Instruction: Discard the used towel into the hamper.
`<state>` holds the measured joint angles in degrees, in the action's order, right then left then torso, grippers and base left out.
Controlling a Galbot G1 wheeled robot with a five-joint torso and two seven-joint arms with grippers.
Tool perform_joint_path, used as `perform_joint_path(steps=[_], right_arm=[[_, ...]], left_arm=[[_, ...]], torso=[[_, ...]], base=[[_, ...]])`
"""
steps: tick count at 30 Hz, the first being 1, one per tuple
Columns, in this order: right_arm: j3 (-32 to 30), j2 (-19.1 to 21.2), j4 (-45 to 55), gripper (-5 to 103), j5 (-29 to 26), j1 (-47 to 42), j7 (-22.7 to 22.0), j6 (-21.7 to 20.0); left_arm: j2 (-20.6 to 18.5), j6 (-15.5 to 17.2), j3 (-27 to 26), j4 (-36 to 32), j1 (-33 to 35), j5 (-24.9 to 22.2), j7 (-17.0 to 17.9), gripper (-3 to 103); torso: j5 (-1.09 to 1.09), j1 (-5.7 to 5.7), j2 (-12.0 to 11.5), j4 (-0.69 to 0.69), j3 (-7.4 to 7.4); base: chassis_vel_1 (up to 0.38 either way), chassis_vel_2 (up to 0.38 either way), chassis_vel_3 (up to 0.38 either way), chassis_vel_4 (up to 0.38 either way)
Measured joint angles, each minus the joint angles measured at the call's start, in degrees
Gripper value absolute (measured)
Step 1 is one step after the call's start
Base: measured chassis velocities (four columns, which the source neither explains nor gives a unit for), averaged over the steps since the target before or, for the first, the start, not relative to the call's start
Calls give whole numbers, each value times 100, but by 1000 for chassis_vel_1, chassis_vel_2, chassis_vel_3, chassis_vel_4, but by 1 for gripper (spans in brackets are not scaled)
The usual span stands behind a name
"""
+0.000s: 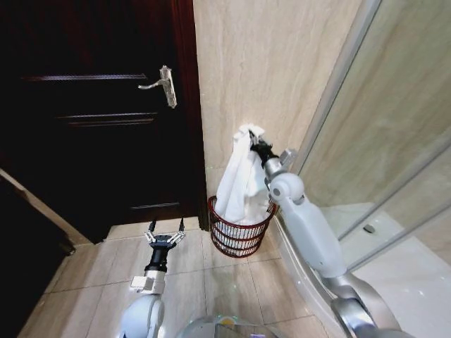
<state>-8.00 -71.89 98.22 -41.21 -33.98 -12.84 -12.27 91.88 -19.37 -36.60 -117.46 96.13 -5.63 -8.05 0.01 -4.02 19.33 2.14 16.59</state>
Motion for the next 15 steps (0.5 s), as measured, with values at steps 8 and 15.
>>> perform_joint_path(steps=[8,15], right_arm=[[-49,64,-171,7,22,-391,87,7],[-1,378,3,7,-262,-622,-182,-650]], left_arm=[[12,-143,-12,44,-7,2,9,100],[24,-142,-35,-36,15,-6,22,100]], torso=[[-1,61,-158,0,-97],[0,71,-174,0,-105]], base=[[0,0,0,0],[0,0,0,0]])
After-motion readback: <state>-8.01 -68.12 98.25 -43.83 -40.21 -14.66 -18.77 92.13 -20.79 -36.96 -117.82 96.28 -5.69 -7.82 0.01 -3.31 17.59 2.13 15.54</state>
